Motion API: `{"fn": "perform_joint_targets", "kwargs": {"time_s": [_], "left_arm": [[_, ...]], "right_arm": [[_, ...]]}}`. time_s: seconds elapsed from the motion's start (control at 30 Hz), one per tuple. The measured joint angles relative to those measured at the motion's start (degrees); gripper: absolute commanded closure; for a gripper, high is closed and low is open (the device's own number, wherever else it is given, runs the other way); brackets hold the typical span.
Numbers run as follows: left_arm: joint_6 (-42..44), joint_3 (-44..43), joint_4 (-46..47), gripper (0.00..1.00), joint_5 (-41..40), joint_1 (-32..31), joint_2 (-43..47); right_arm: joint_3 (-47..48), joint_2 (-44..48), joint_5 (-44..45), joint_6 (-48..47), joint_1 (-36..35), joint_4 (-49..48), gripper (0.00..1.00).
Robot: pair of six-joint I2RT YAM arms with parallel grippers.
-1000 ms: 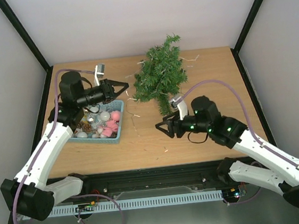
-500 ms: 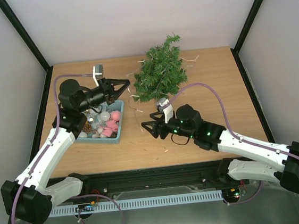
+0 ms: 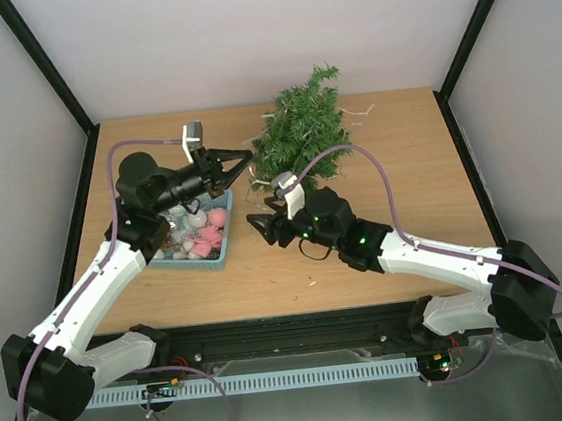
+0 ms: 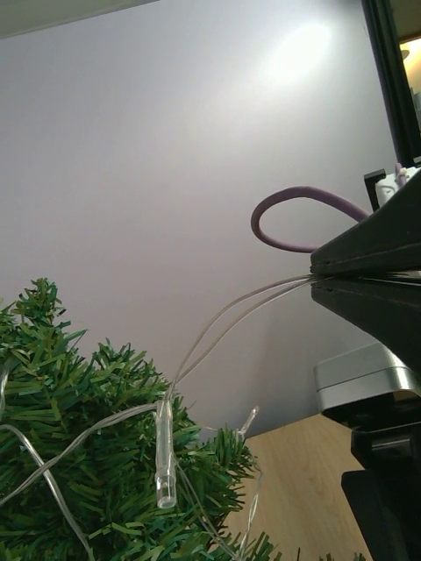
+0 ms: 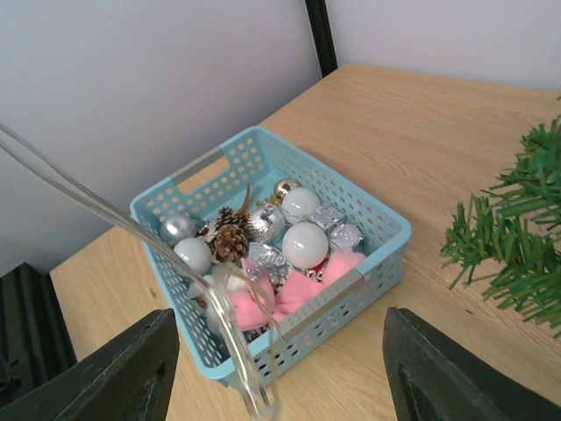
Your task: Decorate the small christmas tree
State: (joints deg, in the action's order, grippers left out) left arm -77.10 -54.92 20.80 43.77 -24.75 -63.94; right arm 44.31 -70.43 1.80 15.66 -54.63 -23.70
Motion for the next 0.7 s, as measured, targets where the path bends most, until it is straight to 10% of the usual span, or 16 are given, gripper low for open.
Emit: {"fn": "perform_joint_targets", "kwargs": {"time_s": [0.2, 0.47, 0.7], "left_arm": [[-0.13, 0.02, 0.42, 0.98, -0.37, 0.00, -0.39], [-0.57, 1.55, 1.25, 0.98, -0.55, 0.00, -0.52], [-0.22, 1.75, 1.18, 0.94, -0.76, 0.02, -0.70]], "right_arm": [[0.26, -1.70, -0.87, -0.02, -0.04, -2.80, 0.44], [0.92, -1.68, -1.38, 0.39, -0.15, -4.55, 0.98], [-0.24, 1.64, -1.31, 1.31, -0.15, -3.48, 0.99]]}}
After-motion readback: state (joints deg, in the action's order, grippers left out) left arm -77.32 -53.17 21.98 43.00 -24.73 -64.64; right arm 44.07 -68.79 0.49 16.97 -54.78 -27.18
